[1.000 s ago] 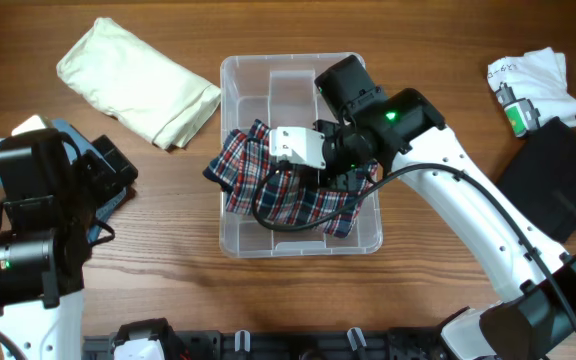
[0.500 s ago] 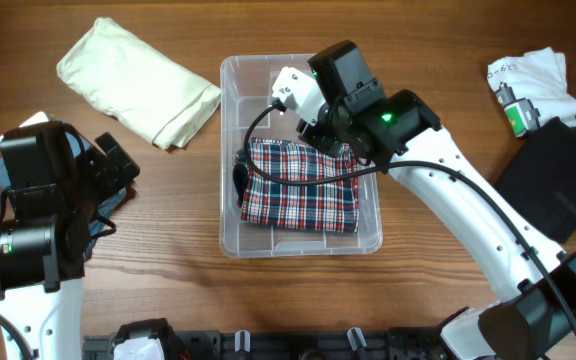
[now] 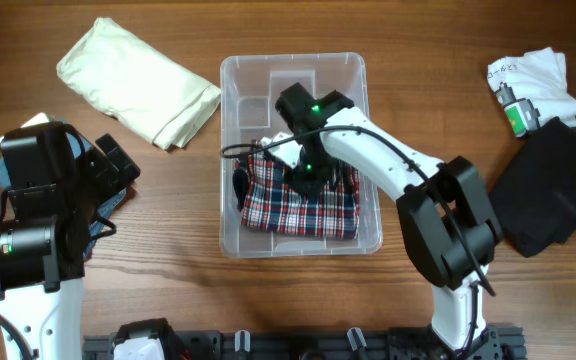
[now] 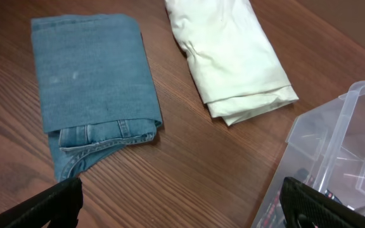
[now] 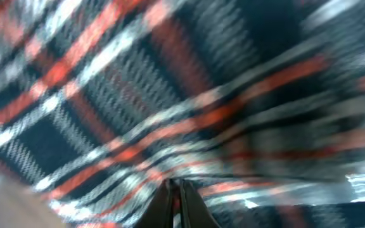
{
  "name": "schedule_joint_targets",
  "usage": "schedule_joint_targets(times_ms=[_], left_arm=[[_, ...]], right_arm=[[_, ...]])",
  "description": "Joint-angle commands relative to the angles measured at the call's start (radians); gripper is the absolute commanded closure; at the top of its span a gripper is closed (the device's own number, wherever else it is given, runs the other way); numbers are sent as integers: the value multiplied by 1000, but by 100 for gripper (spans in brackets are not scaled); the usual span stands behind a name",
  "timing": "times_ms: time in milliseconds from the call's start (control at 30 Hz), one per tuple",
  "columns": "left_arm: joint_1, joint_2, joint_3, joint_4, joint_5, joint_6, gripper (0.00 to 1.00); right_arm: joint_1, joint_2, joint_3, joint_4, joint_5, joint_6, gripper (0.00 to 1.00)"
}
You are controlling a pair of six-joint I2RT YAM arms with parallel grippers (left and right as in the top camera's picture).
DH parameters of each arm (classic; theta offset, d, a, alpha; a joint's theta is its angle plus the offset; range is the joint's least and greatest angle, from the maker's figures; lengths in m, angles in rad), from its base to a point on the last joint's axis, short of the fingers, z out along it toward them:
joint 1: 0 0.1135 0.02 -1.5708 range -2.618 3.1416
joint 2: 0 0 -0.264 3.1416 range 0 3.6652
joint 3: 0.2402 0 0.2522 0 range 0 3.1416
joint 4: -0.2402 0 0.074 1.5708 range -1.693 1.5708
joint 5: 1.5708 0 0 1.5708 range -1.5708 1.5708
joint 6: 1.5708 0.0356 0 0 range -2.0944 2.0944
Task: Pack container
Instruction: 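Release the plaid shirt and withdraw the right gripper right, then grasp the black garment with the right gripper and lift it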
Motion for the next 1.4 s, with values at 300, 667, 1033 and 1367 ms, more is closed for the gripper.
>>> schedule_joint_targets(times_ms=[300, 667, 1033, 1367], left_arm=[[6, -2, 18, 5, -9, -13, 0], [6, -2, 18, 6, -9, -13, 0], [6, -2, 18, -6, -9, -13, 0], [6, -2, 18, -24, -9, -13, 0]], right_arm=[[-48, -217, 188, -37, 277, 222, 71], [-1271, -626, 83, -119, 78, 559, 0], [-1521, -298, -368, 369, -45, 460, 0], [-1521, -109, -367, 486, -203, 361, 0]])
